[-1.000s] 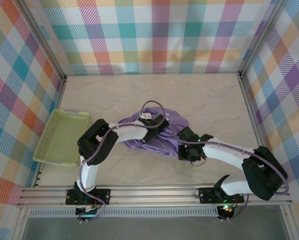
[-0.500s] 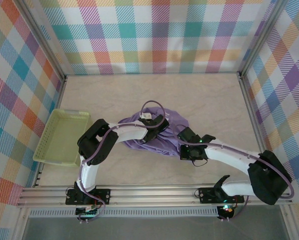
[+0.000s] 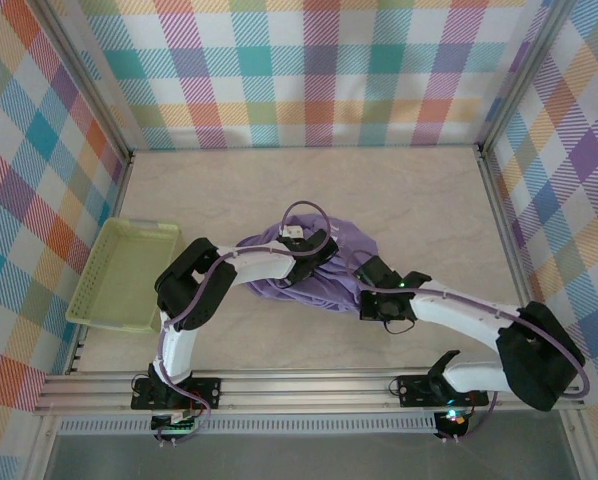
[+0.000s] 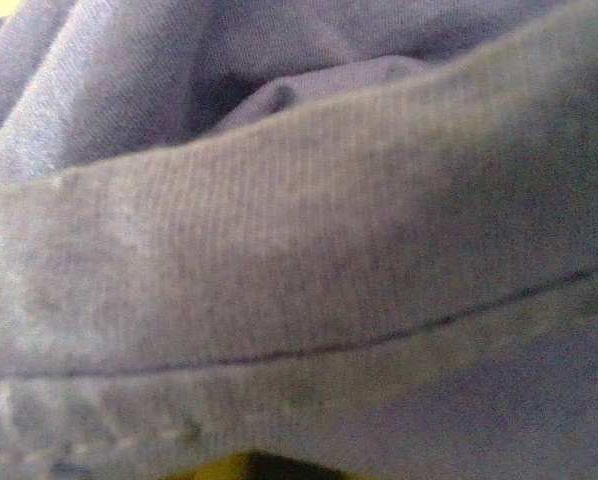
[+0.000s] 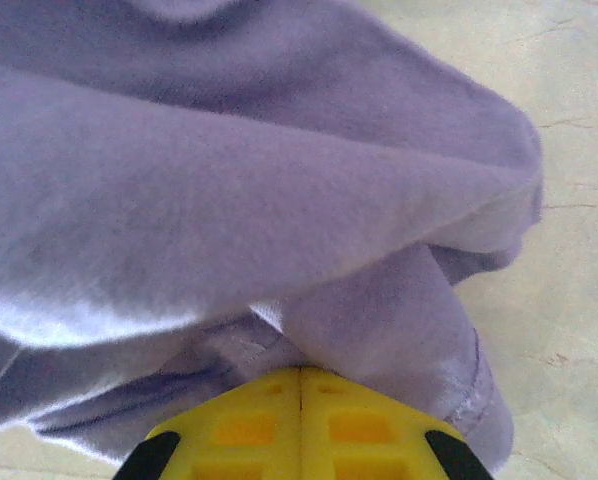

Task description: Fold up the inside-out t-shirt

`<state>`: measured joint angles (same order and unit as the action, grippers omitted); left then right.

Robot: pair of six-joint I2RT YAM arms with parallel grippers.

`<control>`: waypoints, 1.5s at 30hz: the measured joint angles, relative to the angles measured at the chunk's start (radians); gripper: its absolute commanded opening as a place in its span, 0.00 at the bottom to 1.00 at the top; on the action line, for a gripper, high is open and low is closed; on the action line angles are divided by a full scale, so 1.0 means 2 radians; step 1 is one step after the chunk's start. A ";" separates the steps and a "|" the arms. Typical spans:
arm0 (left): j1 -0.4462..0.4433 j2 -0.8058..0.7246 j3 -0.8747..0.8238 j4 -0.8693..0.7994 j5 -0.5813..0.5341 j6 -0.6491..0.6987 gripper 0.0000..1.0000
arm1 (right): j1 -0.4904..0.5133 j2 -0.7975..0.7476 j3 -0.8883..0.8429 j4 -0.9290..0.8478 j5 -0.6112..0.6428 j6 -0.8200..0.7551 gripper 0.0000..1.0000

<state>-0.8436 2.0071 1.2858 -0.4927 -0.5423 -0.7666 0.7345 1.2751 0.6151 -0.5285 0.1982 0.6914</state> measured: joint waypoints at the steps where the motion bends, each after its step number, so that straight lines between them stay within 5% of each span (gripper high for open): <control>1: 0.000 0.000 0.000 0.000 0.000 0.000 0.27 | 0.000 0.002 0.001 0.002 0.000 0.000 0.00; 8: 0.000 0.000 0.000 0.000 0.000 0.000 0.27 | 0.000 -0.022 0.001 0.000 0.002 -0.007 0.31; 18: 0.000 0.000 0.000 0.000 0.000 0.000 0.27 | 0.000 0.065 0.031 0.007 0.006 -0.031 0.33; 33: 0.000 0.001 0.002 -0.003 0.000 0.000 0.27 | 0.003 0.054 0.046 -0.009 0.006 -0.036 0.02; 45: 0.000 0.014 0.023 -0.028 -0.005 -0.010 0.27 | 0.012 -0.070 0.027 -0.055 0.007 -0.021 0.08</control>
<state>-0.8436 2.0346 1.3319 -0.5495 -0.5514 -0.7860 0.7582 1.1347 0.6697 -0.6388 0.2115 0.6502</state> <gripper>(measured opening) 0.274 0.064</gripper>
